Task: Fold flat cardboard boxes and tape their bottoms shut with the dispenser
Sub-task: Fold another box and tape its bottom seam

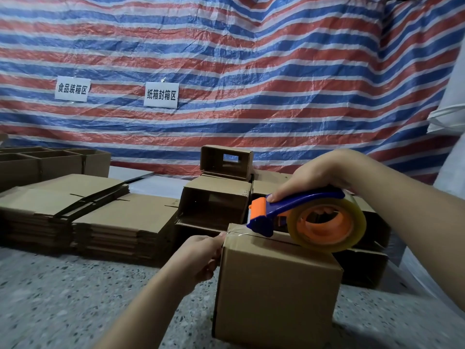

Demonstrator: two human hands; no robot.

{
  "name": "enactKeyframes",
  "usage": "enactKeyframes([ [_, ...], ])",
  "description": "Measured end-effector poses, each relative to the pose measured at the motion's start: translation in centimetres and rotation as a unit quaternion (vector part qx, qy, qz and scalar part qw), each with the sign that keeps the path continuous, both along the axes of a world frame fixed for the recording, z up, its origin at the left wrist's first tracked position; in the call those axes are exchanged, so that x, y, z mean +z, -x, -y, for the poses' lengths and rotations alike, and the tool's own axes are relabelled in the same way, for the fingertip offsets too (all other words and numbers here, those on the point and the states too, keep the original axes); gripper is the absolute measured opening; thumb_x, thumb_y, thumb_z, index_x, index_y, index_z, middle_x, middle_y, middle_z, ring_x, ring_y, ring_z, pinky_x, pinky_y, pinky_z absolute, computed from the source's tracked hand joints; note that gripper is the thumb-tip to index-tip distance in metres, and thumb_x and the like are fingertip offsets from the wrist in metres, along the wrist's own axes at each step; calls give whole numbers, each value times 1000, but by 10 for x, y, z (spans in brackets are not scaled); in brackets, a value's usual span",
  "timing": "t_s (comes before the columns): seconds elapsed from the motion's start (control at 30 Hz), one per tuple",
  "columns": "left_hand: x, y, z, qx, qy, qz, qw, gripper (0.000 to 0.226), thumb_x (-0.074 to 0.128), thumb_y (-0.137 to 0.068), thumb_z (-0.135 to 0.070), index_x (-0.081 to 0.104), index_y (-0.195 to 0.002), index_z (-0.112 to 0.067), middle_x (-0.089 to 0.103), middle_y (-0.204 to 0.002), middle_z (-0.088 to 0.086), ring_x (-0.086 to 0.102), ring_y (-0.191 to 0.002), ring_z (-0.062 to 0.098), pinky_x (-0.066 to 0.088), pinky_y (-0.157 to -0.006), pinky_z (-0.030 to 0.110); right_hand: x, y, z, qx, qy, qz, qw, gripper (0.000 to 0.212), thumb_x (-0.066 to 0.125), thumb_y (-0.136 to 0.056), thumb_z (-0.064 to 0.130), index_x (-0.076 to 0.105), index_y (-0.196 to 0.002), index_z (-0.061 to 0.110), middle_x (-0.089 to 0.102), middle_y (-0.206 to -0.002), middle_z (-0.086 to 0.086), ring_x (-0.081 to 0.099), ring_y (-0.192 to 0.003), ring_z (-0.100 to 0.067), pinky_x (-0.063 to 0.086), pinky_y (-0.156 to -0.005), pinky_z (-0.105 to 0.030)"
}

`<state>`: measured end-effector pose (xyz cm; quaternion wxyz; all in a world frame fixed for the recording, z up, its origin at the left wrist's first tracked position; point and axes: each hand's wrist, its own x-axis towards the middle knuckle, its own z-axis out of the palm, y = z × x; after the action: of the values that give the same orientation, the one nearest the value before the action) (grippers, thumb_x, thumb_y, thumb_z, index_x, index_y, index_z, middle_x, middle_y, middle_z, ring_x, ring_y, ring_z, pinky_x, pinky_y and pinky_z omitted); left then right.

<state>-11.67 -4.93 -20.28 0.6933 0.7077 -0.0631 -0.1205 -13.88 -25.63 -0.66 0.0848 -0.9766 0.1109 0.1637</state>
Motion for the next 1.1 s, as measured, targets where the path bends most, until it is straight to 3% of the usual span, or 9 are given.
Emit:
enactKeyframes([
  [0.13, -11, 3, 10, 11, 27, -79, 996, 61, 56, -87, -67, 68, -94, -8, 63, -67, 2, 56, -59, 15, 44, -53, 27, 0, 2, -1, 6, 5, 1, 1000, 64, 66, -77, 73, 65, -110, 18, 78, -82, -2, 74, -66, -15, 57, -57, -23],
  [0.23, -26, 8, 16, 2, 69, -124, 990, 65, 61, -86, -64, 68, -105, -2, 73, -90, 12, 69, -84, 27, 56, -75, 37, 1, 3, 0, 2, -4, -2, 1000, 62, 65, -79, 72, 64, -109, 18, 77, -77, -1, 73, -62, -14, 56, -55, -22],
  [0.33, -27, 5, 16, 121, 34, -3, 992, 36, 52, -100, -38, 58, -119, -8, 65, -110, 8, 63, -98, 22, 53, -84, 37, 1, 3, 1, 1, -13, -8, 1000, 61, 65, -80, 71, 64, -110, 18, 77, -80, -2, 73, -63, -14, 57, -57, -22],
  [0.47, 4, 16, 23, 110, -13, 164, 980, 46, 35, -106, -40, 36, -149, -24, 41, -146, -10, 37, -136, 11, 30, -110, 31, 0, 1, 2, 4, -16, -3, 1000, 60, 66, -80, 71, 64, -109, 18, 77, -77, -2, 73, -61, -14, 56, -54, -22],
  [0.57, 3, 42, 31, 54, -46, 213, 974, 53, 45, -98, -52, 34, -149, -40, 43, -141, -19, 36, -125, 0, 30, -101, 24, 0, 2, 3, 2, -22, -5, 1000, 62, 67, -78, 71, 64, -110, 17, 78, -79, -3, 74, -62, -15, 56, -54, -23],
  [0.73, 5, 44, 22, 53, -112, 234, 964, 52, 43, -101, -47, 34, -151, -38, 42, -150, -12, 37, -121, -1, 32, -98, 21, 0, 2, 4, 5, -19, 8, 1000, 57, 66, -80, 70, 63, -104, 19, 77, -71, -1, 73, -58, -13, 54, -48, -22],
  [0.83, 12, 45, 15, 12, -191, 246, 950, 50, 40, -99, -55, 32, -149, -47, 52, -135, -20, 46, -101, -8, 39, -78, 16, 0, 3, 2, 5, -17, 4, 1000, 53, 65, -82, 69, 62, -103, 20, 76, -70, -1, 73, -58, -13, 54, -48, -21],
  [0.97, 18, 44, 10, 60, -331, 314, 888, 49, 31, -98, -59, 35, -145, -51, 62, -95, -20, 59, -81, -1, 53, -68, 25, 1, 2, 0, -3, 17, 5, 1000, 59, 67, -79, 71, 63, -103, 17, 76, -69, -2, 73, -56, -15, 55, -49, -22],
  [1.1, 21, 47, 10, 103, -428, 373, 817, 51, 22, -96, -59, 35, -145, -52, 59, -78, -18, 55, -67, -2, 33, -48, 19, 6, 1, 2, -11, 61, -12, 998, 69, 67, -74, 77, 65, -106, 16, 76, -71, -4, 75, -61, -18, 56, -51, -23],
])
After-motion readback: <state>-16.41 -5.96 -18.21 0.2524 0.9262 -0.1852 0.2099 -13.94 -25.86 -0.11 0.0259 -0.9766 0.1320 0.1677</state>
